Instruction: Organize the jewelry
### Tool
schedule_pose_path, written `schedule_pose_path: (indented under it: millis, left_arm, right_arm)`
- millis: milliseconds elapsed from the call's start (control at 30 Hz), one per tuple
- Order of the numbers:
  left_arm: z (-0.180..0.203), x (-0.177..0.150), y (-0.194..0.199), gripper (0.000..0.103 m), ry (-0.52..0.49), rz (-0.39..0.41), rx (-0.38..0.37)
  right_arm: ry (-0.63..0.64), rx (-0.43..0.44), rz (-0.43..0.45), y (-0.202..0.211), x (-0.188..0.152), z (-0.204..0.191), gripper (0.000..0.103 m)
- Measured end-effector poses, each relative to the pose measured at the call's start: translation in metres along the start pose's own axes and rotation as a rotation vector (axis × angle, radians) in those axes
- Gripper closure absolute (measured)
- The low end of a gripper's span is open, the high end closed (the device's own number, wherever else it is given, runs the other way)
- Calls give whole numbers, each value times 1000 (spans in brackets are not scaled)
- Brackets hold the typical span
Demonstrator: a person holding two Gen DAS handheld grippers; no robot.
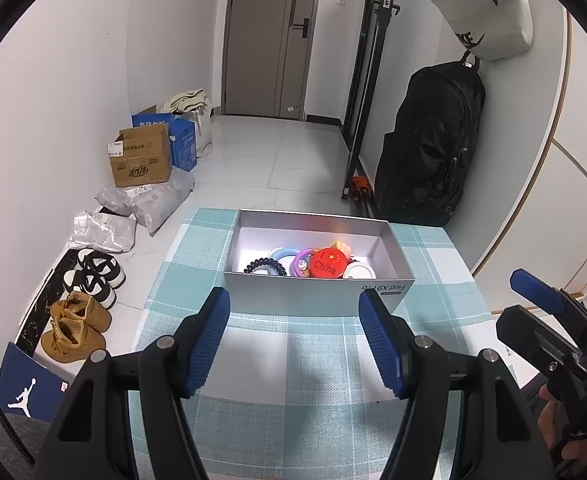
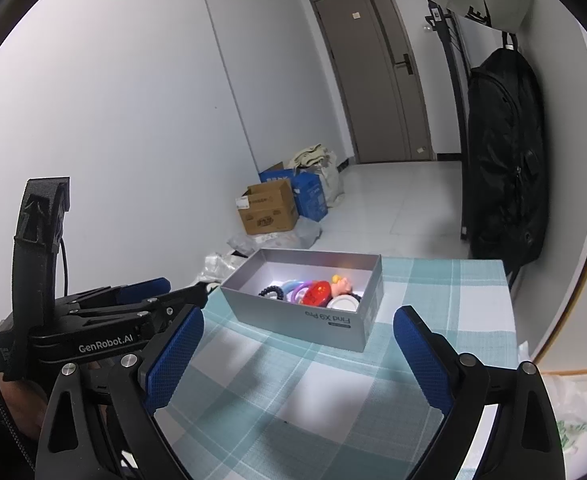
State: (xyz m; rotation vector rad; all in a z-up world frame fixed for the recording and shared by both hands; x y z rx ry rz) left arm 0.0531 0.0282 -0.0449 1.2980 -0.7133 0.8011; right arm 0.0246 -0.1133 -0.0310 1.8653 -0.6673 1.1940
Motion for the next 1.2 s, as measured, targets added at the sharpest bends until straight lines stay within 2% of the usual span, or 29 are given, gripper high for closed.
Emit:
schedule_pose_path:
  millis: [1067,1200]
  left_arm:
    - [-5,-2,-3,41,29,-2,-2]
    - [-2,0,1,41,21,29,-23]
  right_arm:
    - [-13,-6,-24,-4,-4,3,5]
    - [-12,-6,-25,-5,-4,3,5]
Point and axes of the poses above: each gripper's, at about its wrist camera, not at the fingertips, and y roughly against the way its jaws point, z to its right, x to its top, the point moved 6 cm from there along -y, roughly the way its jaws point, and after that the axes turned 7 degrees about z, right-handed, at the moved point
